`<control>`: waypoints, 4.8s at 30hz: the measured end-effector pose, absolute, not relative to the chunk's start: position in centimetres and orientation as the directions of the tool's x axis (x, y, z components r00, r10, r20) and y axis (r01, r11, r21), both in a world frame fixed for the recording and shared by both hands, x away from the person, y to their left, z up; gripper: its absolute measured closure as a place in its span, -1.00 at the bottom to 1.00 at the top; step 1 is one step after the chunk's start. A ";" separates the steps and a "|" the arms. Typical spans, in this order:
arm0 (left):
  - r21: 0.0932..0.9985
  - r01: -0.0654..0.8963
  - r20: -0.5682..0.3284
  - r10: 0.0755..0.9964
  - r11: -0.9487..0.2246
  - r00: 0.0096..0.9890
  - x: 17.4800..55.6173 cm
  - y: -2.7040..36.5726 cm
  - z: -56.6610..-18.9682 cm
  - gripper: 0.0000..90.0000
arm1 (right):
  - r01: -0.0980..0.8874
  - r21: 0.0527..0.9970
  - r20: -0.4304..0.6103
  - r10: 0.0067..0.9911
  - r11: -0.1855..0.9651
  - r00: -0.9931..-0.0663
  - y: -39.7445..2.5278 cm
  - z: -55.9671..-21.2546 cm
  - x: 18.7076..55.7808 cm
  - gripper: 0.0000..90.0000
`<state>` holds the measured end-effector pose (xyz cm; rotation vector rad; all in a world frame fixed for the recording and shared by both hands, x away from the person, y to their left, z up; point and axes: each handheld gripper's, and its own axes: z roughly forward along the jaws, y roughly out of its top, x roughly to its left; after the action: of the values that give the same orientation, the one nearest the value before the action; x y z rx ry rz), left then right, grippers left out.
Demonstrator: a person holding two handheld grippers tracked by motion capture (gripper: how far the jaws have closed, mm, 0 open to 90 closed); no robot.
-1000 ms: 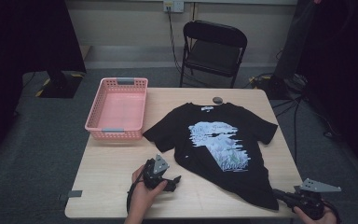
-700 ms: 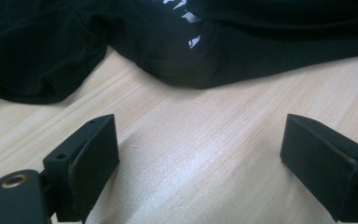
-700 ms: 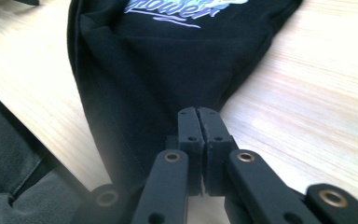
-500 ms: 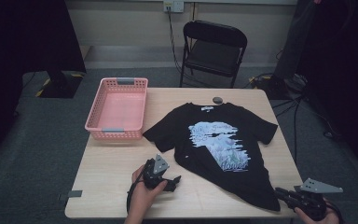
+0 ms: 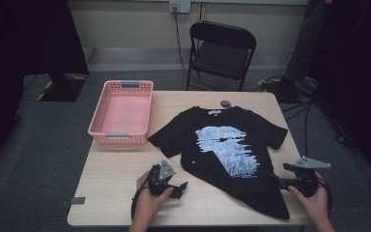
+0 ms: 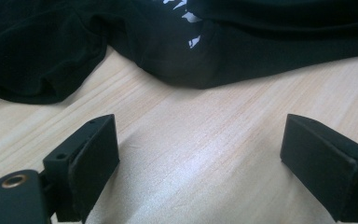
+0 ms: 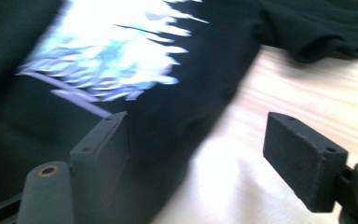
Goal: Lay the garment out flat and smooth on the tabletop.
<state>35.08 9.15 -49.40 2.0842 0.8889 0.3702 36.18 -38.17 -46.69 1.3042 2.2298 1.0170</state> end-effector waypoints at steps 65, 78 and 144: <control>0.734 0.552 -0.162 0.688 -0.396 0.708 41.9 1.1 -45.0 0.89 | 0.634 0.691 0.031 0.862 0.347 -0.506 -38.7 -48.3 37.5 -0.79; 0.737 0.545 -0.168 0.674 -0.399 0.720 36.9 3.5 -44.3 0.89 | 0.634 0.691 0.031 0.862 0.348 -0.506 -38.7 -48.3 37.5 -0.80; 0.777 0.577 -0.252 0.714 -0.253 0.653 31.8 7.8 -45.7 0.03 | 0.637 0.689 0.031 0.865 0.345 -0.501 -38.5 -48.3 37.6 -0.82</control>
<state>31.79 7.75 -45.70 1.9454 1.0107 0.1866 37.56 -38.50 -48.28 1.3288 2.2738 0.9330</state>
